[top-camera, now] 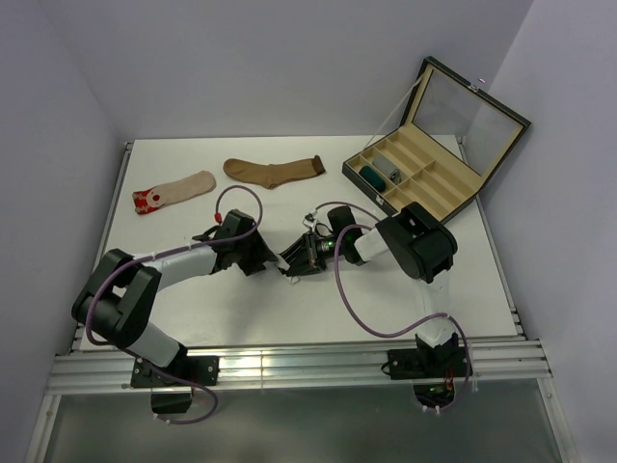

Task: Roll the socks
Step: Roll the sock at the center of the board.

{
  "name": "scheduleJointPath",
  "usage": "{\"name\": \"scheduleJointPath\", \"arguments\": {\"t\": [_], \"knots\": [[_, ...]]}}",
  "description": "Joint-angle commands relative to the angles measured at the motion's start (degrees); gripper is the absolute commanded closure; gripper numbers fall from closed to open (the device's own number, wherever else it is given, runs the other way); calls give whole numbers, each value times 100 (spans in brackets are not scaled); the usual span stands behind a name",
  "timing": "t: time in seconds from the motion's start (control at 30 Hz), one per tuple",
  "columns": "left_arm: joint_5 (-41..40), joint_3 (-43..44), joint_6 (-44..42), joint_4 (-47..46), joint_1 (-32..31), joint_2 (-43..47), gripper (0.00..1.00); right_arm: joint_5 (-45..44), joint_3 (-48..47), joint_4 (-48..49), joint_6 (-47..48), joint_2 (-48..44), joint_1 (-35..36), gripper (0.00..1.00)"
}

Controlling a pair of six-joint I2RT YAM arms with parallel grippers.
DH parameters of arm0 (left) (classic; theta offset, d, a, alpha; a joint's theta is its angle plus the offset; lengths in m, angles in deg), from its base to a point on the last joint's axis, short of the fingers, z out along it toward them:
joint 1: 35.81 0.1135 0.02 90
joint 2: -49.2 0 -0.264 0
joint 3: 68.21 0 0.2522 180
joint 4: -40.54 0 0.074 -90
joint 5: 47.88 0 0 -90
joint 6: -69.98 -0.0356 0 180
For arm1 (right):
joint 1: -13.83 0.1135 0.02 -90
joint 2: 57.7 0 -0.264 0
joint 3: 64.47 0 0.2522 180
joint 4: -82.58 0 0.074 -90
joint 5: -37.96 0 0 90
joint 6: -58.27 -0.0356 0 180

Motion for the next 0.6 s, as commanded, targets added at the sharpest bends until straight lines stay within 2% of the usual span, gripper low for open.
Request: {"name": "scheduleJointPath", "arguments": {"t": [0.0,0.33,0.57], "knots": [[80,69,-29,-173,-35,-67,50,-40,-10,174,-2,66,-64,100],[71,605,-319,249,-211,-1139,64,-321,-150,-441,411,-110,-64,100],[-69,720,-381,548,-254,-1474,66,-725,-317,-1344,1043,-478,-47,99]]}}
